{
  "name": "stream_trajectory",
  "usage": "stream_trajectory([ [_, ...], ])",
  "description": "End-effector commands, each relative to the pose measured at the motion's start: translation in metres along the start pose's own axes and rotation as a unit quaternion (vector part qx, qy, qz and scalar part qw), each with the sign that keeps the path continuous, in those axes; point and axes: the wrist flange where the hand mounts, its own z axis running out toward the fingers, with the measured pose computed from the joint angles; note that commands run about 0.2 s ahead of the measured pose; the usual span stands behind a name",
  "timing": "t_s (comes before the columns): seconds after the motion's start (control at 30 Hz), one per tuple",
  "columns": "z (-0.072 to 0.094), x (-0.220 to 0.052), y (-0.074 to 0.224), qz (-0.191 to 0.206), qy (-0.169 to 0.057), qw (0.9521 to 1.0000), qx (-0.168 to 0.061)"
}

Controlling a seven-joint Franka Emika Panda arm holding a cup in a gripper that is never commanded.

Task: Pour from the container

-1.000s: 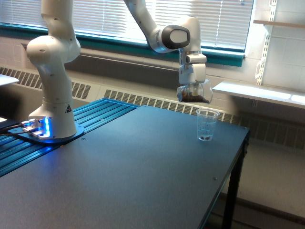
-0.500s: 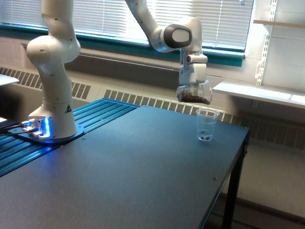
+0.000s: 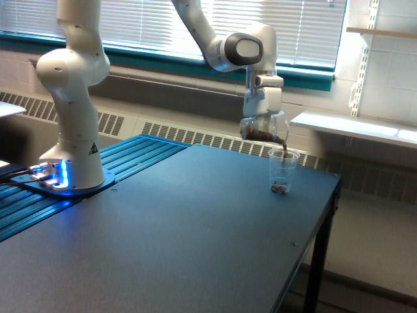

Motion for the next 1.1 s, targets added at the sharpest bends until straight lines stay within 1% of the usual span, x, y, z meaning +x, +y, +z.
stream_trajectory([
  [0.03,-0.0033,-0.0010,-0.0049,-0.006,0.002,1.0000,-0.005],
  [0.4,-0.0035,-0.0008,-0.0103,-0.012,-0.002,0.9999,-0.010],
  [1.1,-0.0036,0.0011,-0.0135,-0.020,-0.012,0.9993,-0.028],
])
